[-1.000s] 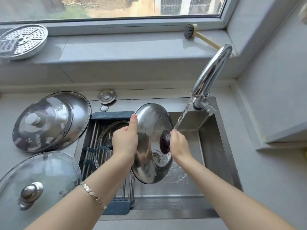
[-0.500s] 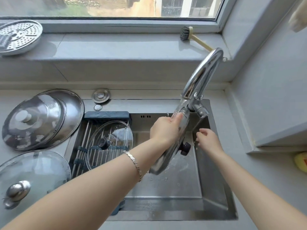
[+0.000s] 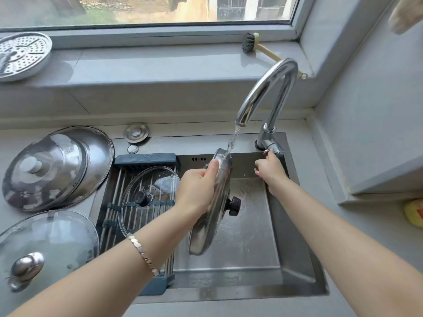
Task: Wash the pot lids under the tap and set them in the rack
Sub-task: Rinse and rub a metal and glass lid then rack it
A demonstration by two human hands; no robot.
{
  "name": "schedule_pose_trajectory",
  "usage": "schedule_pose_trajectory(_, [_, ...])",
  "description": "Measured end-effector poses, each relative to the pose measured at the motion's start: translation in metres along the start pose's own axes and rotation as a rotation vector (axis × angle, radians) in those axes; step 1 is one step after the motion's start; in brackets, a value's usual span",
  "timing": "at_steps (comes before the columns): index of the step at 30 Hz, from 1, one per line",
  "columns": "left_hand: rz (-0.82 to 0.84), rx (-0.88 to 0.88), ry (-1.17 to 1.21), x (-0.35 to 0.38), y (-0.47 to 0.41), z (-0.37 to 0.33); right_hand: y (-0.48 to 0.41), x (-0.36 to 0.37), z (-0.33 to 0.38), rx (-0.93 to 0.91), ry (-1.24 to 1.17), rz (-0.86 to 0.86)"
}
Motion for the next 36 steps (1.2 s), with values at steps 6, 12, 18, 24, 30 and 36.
schedule_pose_trajectory(6, [-0.046, -0.002, 0.003, -0.012, 0.013, -0.002, 0.079, 0.033, -0.036, 0.078, 0.363, 0.428])
schedule_pose_trajectory(12, [0.01, 0.015, 0.068, -0.024, 0.025, -0.001, 0.098, 0.041, -0.068, -0.003, 0.091, 0.351])
schedule_pose_trajectory(18, [0.11, -0.068, -0.016, -0.043, 0.039, 0.035, 0.097, 0.021, -0.078, -0.119, 0.247, 0.122])
schedule_pose_trajectory(24, [0.253, -0.071, -0.319, -0.055, 0.07, 0.082, 0.092, 0.008, -0.079, -0.128, 0.353, -0.019])
schedule_pose_trajectory(30, [0.273, -0.116, -0.28, -0.063, 0.087, 0.104, 0.1, 0.013, -0.07, -0.206, 0.305, -0.065])
schedule_pose_trajectory(36, [0.264, -0.137, -0.261, -0.081, 0.092, 0.121, 0.098, 0.029, -0.077, -0.123, 0.359, -0.082])
Point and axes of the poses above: each hand's wrist, its own y-axis away from the middle knuckle, its own x-axis out of the palm, z = x × y, the point moved 4 cm from there along -y, towards the middle knuckle, and after that the axes turned 11 degrees about x, right-handed, at the moved point
